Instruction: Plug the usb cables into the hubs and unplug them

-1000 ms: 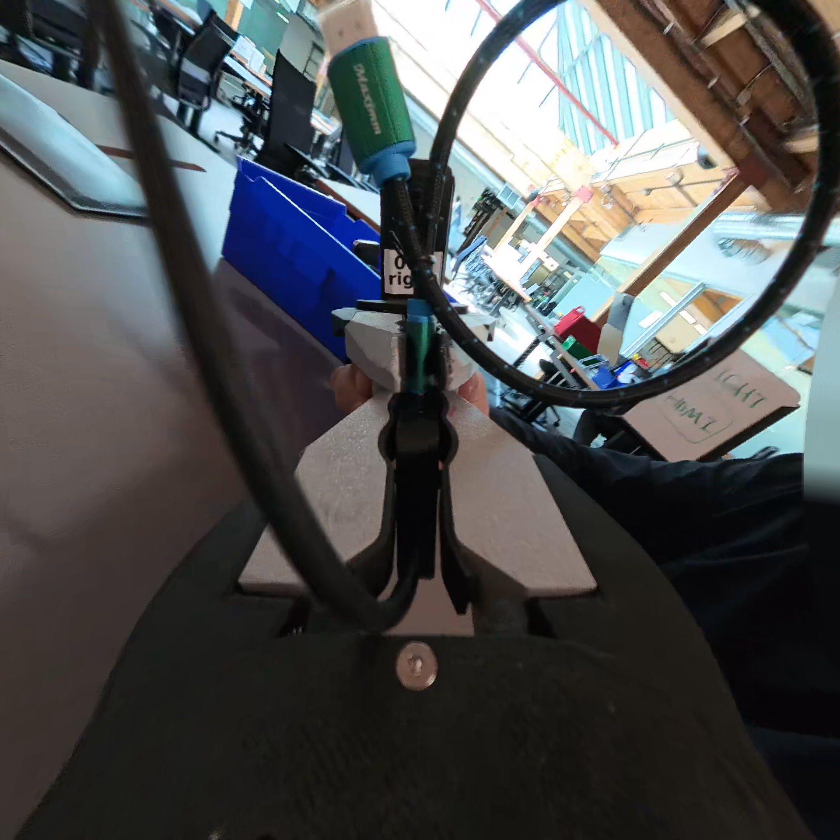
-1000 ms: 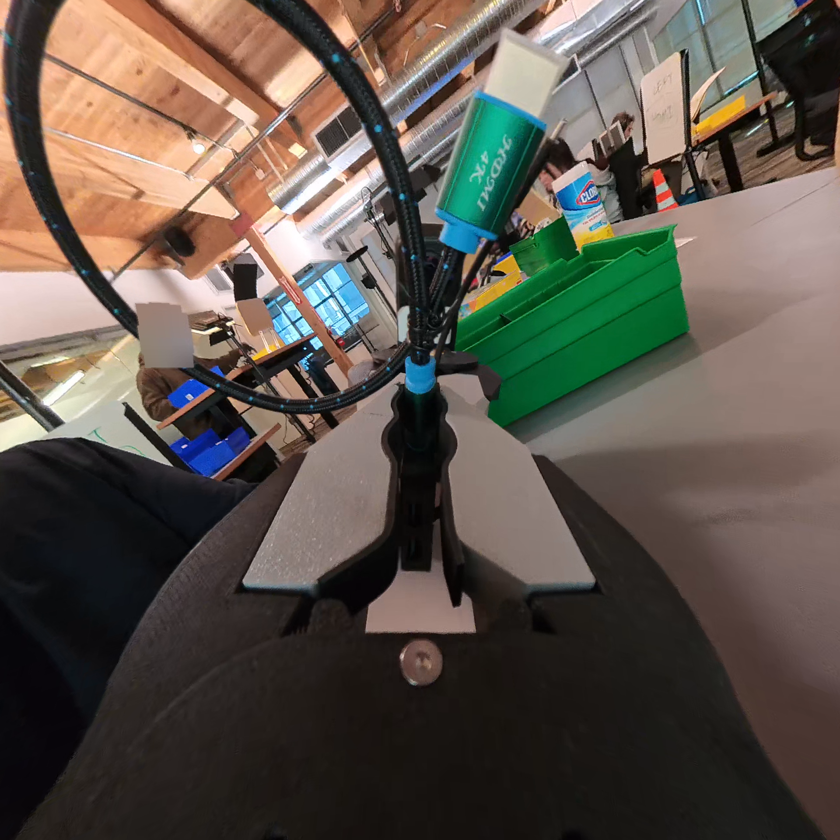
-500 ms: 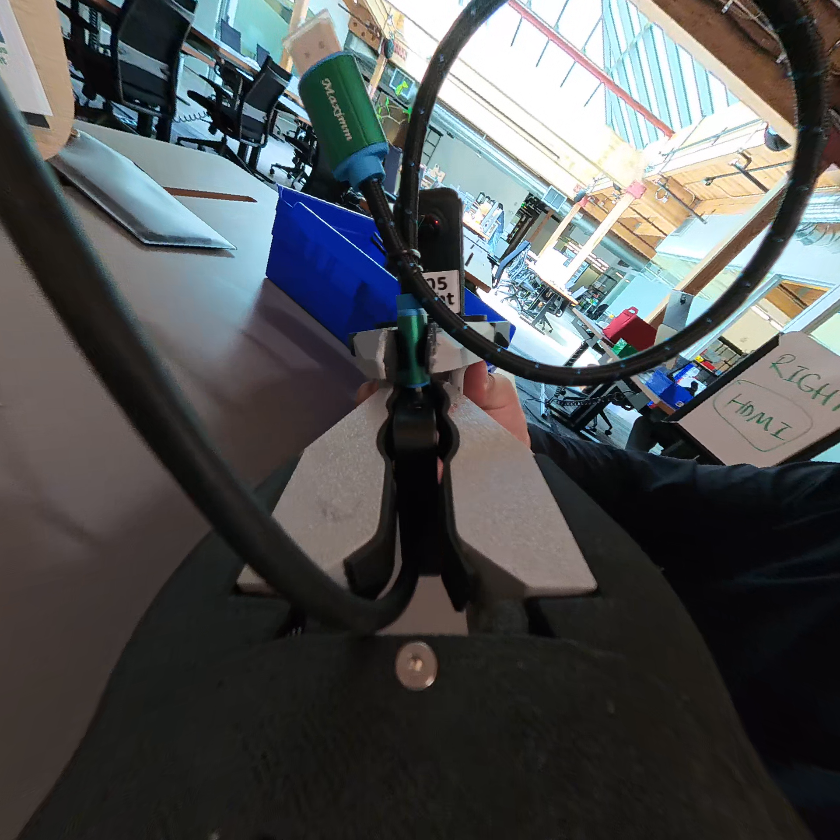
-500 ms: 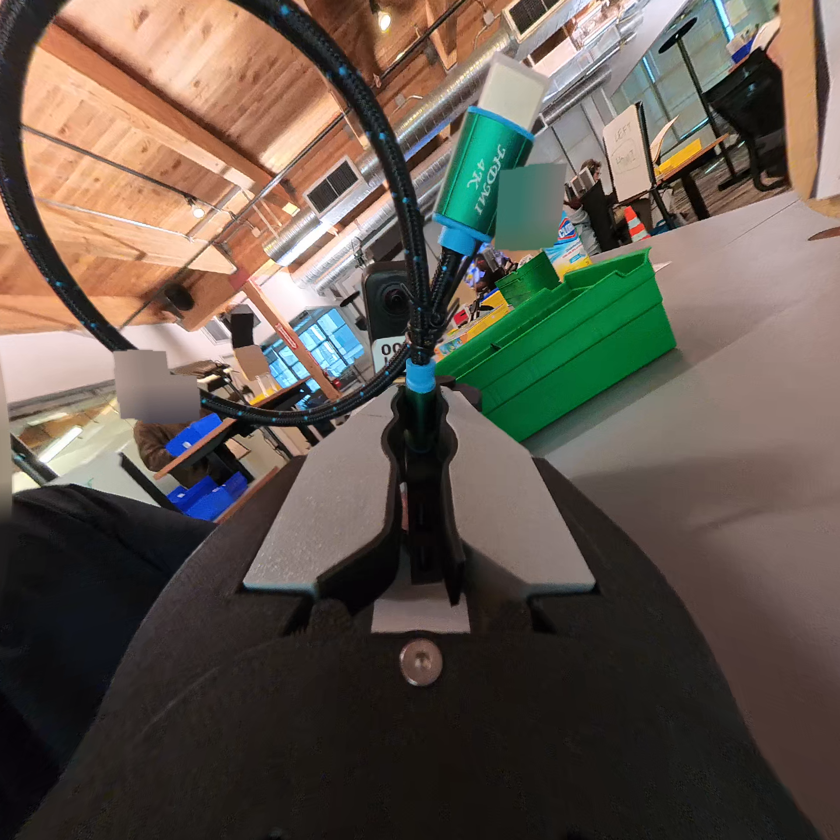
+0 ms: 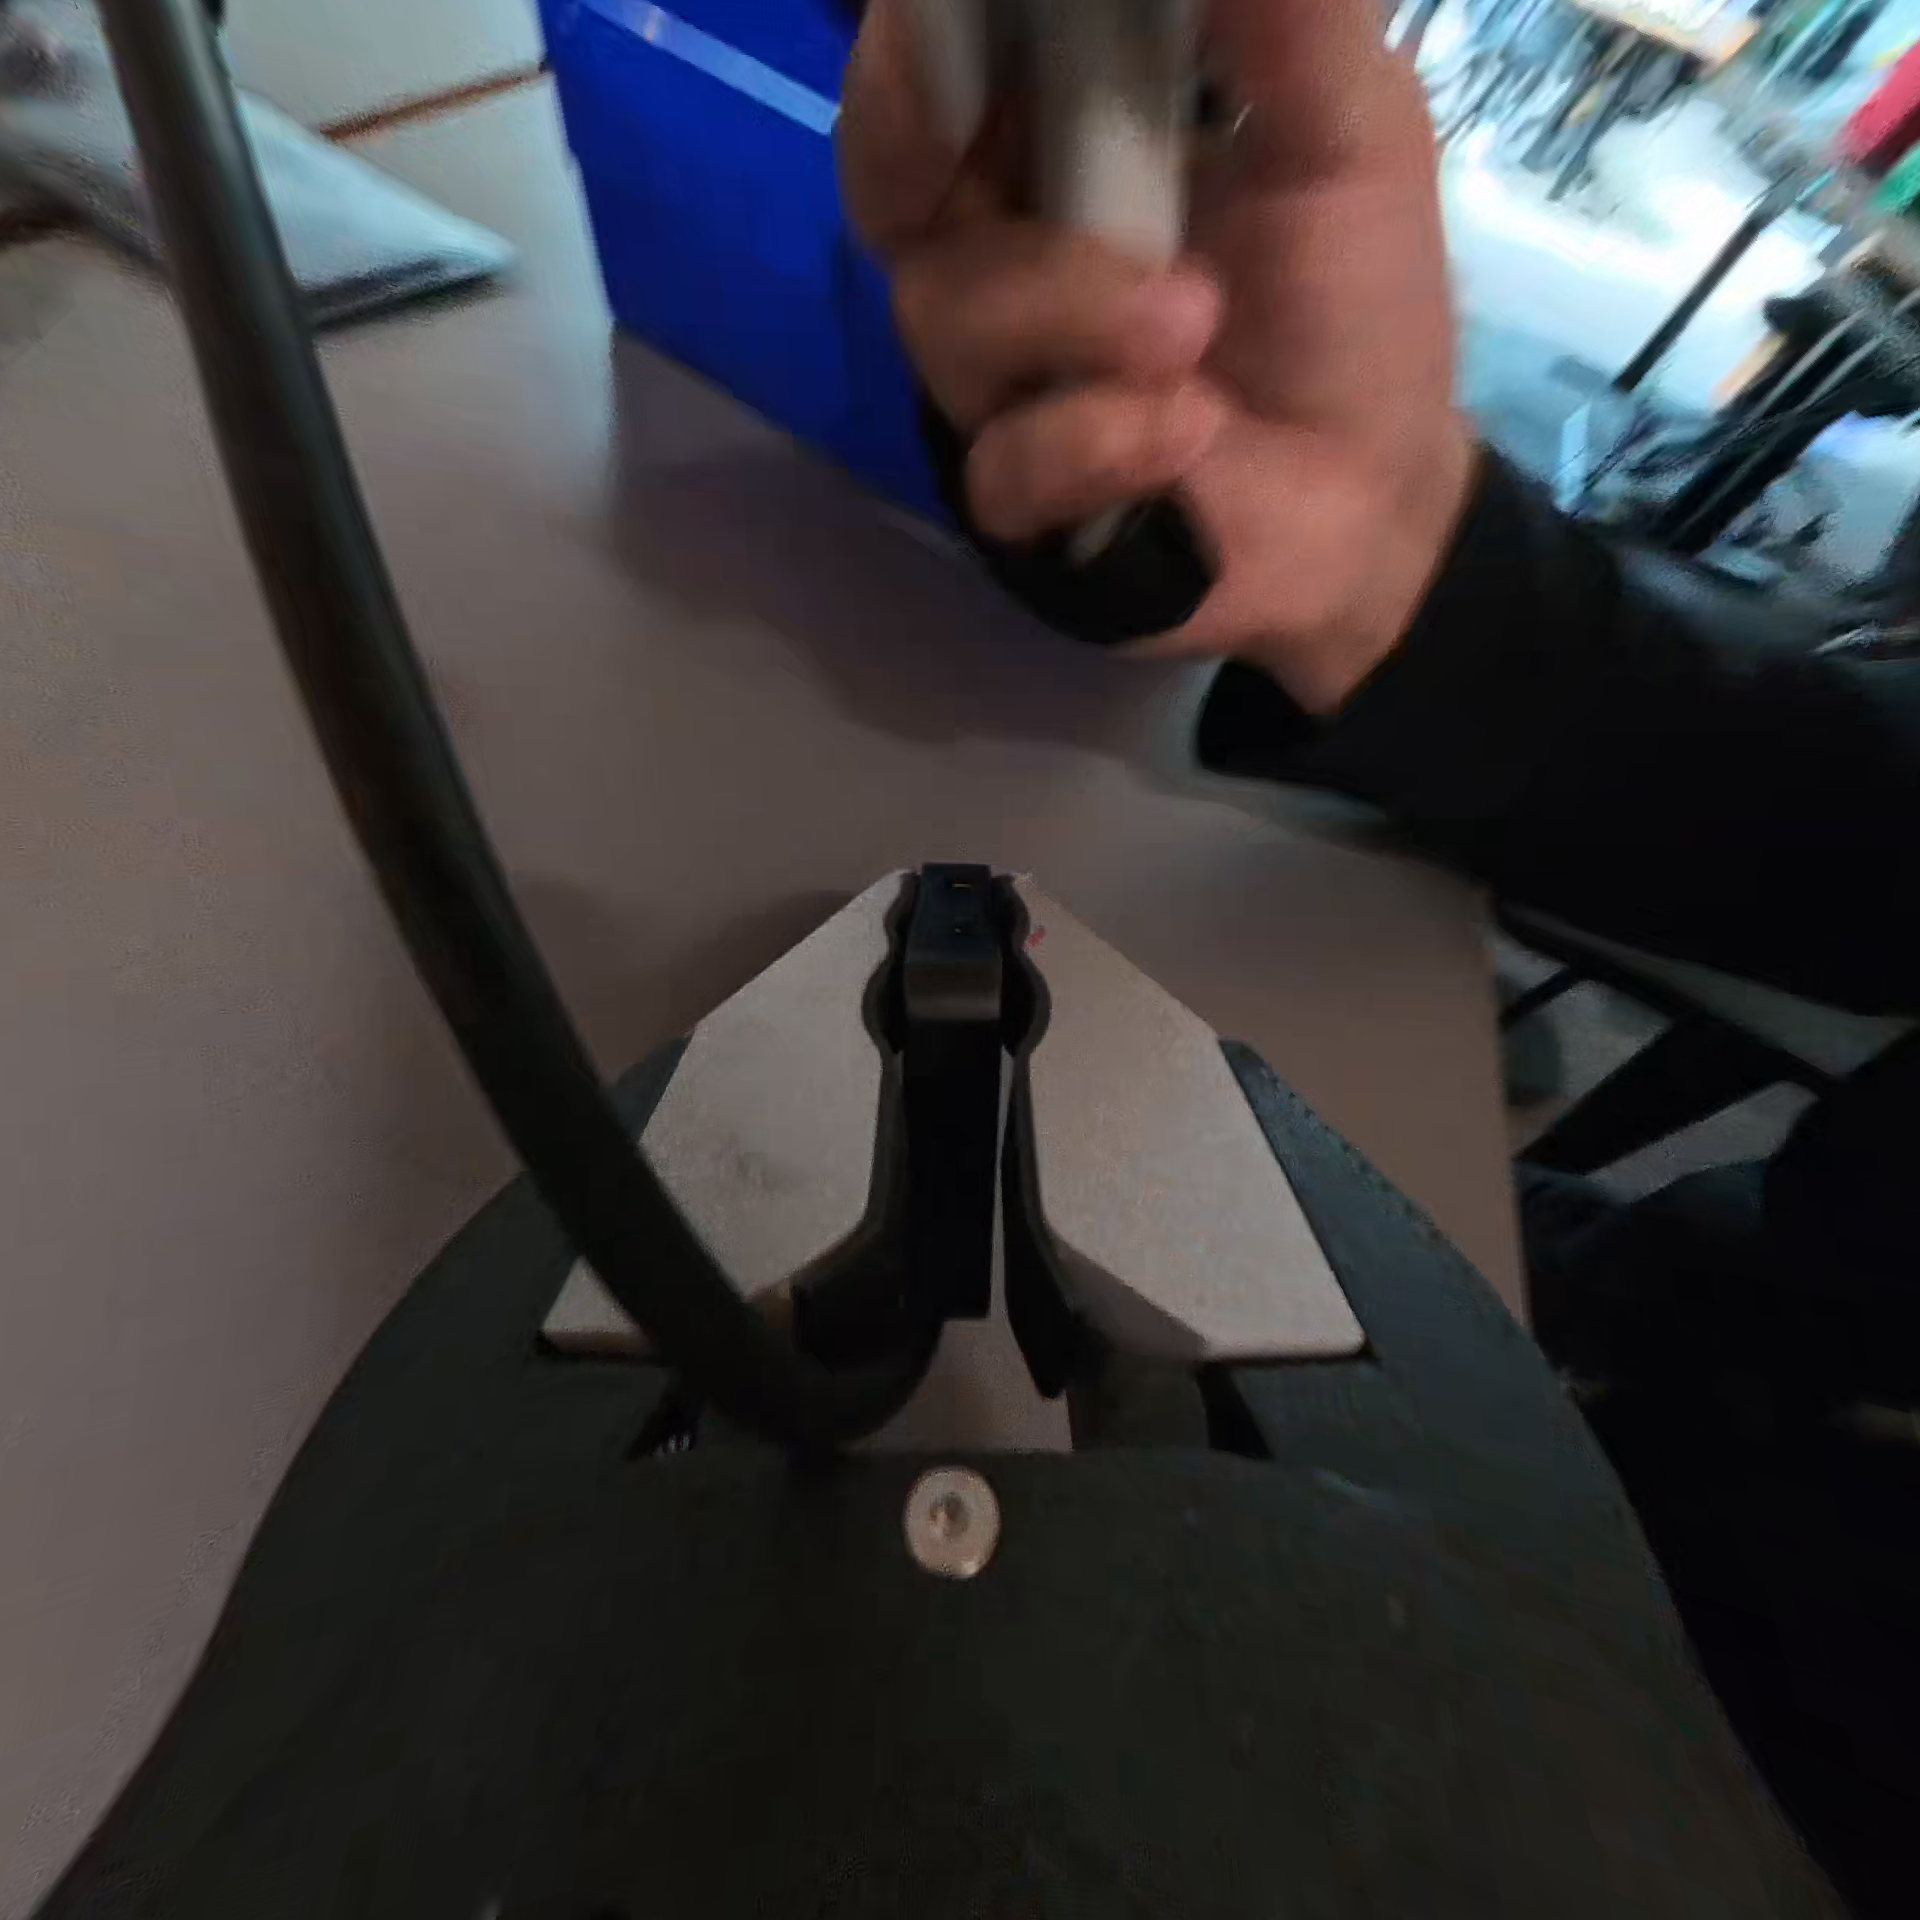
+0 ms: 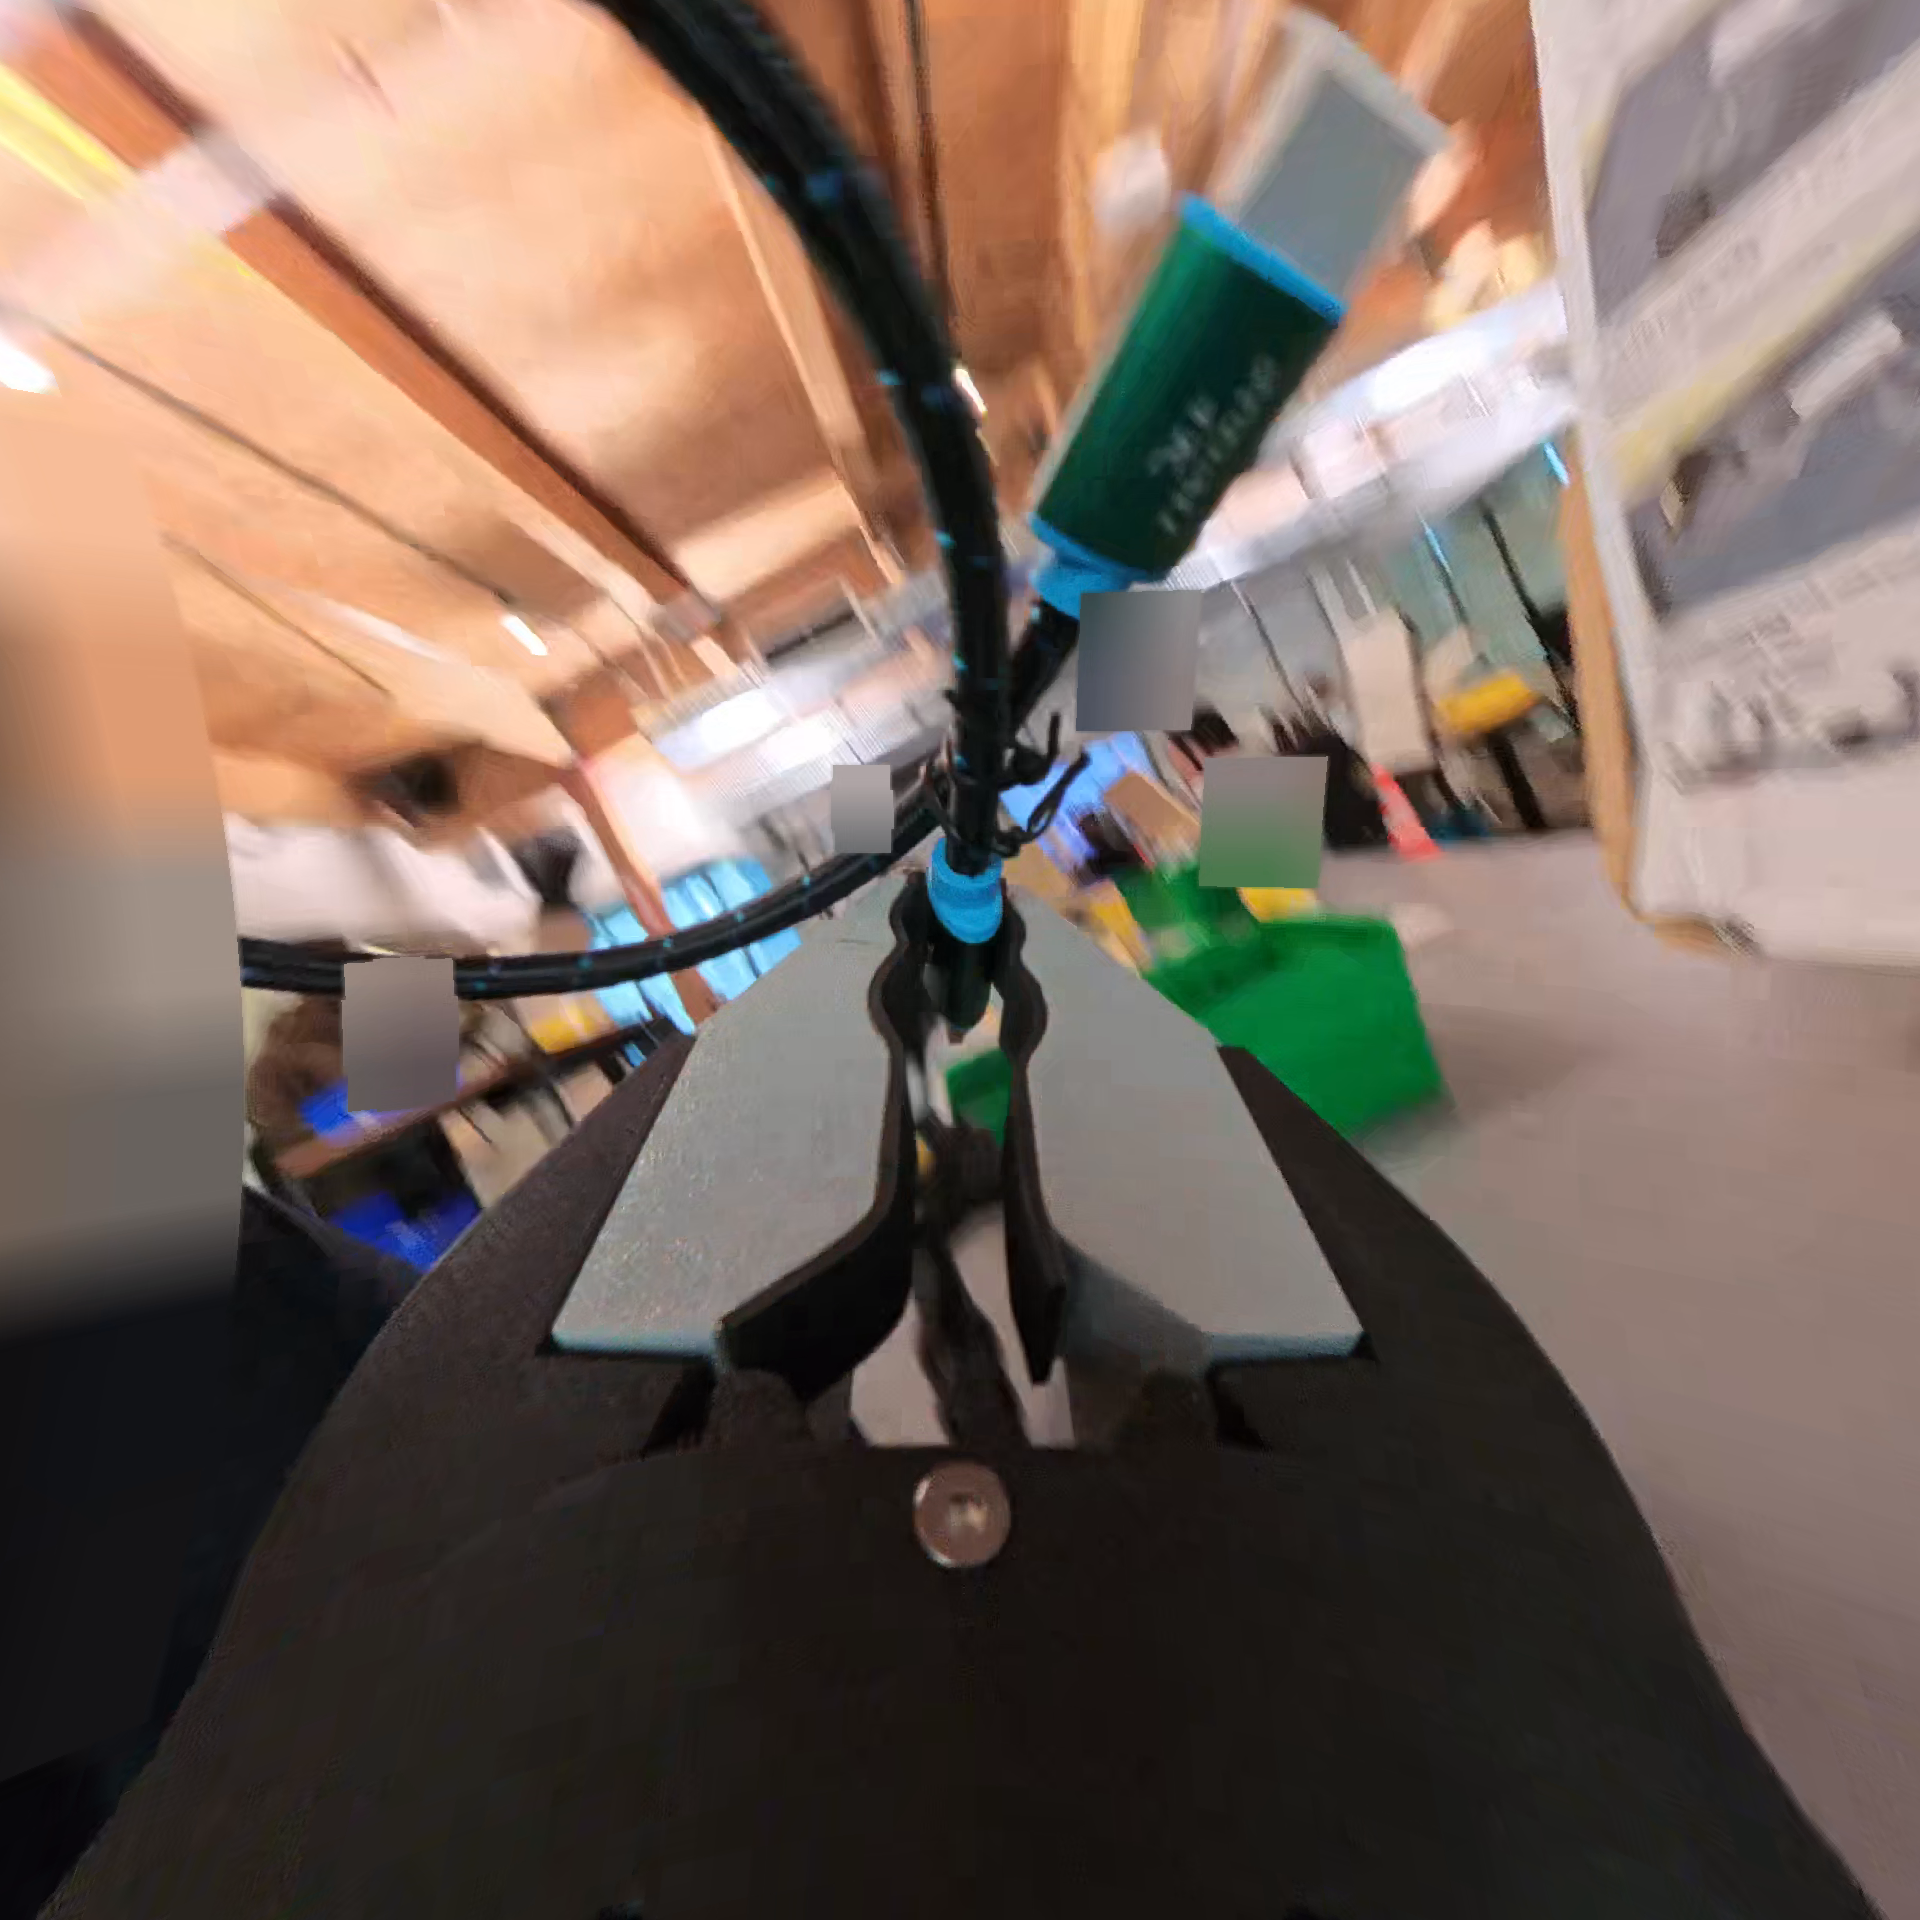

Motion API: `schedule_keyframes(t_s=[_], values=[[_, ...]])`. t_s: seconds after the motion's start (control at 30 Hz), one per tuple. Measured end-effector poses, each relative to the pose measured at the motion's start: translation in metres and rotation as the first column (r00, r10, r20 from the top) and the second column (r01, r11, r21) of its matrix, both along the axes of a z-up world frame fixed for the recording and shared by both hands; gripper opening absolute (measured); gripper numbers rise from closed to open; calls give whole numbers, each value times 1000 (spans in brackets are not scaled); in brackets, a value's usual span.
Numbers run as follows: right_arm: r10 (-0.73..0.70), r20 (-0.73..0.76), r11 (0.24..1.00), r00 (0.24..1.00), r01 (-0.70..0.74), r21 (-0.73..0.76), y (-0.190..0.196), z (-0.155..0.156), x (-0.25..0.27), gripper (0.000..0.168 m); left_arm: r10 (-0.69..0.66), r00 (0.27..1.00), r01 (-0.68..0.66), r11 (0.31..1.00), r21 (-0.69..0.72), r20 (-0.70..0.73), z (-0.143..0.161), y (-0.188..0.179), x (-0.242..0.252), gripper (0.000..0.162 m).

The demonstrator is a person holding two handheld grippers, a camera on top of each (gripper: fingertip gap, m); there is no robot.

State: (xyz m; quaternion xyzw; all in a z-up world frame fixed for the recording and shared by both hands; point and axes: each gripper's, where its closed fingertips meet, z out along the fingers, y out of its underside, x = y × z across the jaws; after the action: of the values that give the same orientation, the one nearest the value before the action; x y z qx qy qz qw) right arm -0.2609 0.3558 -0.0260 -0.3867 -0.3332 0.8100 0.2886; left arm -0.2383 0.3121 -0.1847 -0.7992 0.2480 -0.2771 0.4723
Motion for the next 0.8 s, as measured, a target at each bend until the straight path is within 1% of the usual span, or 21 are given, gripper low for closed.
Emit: schedule_keyframes(t_s=[0.03, 0.07, 0.1, 0.17, 0.3, 0.37, 0.43, 0.5, 0.57, 0.6, 0.63, 0.67, 0.7, 0.73, 0.77, 0.8], values=[[-32, 97, 998, 995, 26, 61, -1, -17, -7, 9, -5, 999, 4, 1000, 25, 41, 10, 3, 4, 13], [-69, 163, 992, 984, 50, 116, -4, -31, -12, 9, 16, 997, -19, 998, 52, 71, 20, 8, 0, 13], [-83, 183, 988, 980, 57, 145, -6, -37, -14, 9, 25, 993, -34, 997, 76, 113, 29, 11, -5, 13], [-77, 171, 987, 982, 50, 154, -7, -32, -14, 9, 16, 989, -31, 994, 103, 144, 36, 9, -8, 12], [-125, 216, 971, 968, 76, 225, -10, -33, -15, 9, 6, 991, -16, 997, 74, 131, 24, 7, -9, 12], [-203, 255, 949, 945, 126, 289, -12, -33, -15, 9, 17, 990, -29, 996, 86, 137, 25, 10, -8, 11], [-279, 292, 911, 915, 156, 381, -15, -24, -4, 9, 3, 989, -14, 997, 72, 147, 24, 9, -5, 11], [-417, 336, 832, 844, 206, 515, -6, -12, 21, 9, 8, 992, -14, 999, 46, 129, 18, 8, -3, 11], [-571, 382, 734, 726, 242, 635, 17, 4, 62, 9, 15, 995, -19, 999, 35, 104, 14, 7, -3, 11], [-632, 419, 694, 652, 235, 681, 31, 9, 86, 9, 14, 995, -18, 999, 36, 103, 15, 7, -3, 11], [-686, 471, 662, 554, 208, 720, 47, 9, 113, 9, 9, 994, -14, 999, 40, 112, 17, 5, -2, 11], [-739, 525, 633, 422, 169, 756, 65, 4, 143, 10, 3, 992, -9, 999, 45, 124, 20, 4, -1, 11], [-786, 564, 603, 251, 118, 789, 86, -6, 176, 9, -1, 991, -6, 999, 49, 135, 22, 4, -1, 11], [-805, 591, 593, 54, 44, 804, 105, -22, 211, 9, -3, 990, -4, 999, 49, 143, 24, 3, 0, 11], [-788, 601, 610, -133, -33, 792, 119, -40, 244, 9, -6, 989, -1, 999, 48, 147, 24, 3, 1, 11], [-754, 599, 640, -271, -93, 763, 128, -59, 269, 9, -9, 989, 2, 999, 45, 150, 25, 2, 1, 11]])
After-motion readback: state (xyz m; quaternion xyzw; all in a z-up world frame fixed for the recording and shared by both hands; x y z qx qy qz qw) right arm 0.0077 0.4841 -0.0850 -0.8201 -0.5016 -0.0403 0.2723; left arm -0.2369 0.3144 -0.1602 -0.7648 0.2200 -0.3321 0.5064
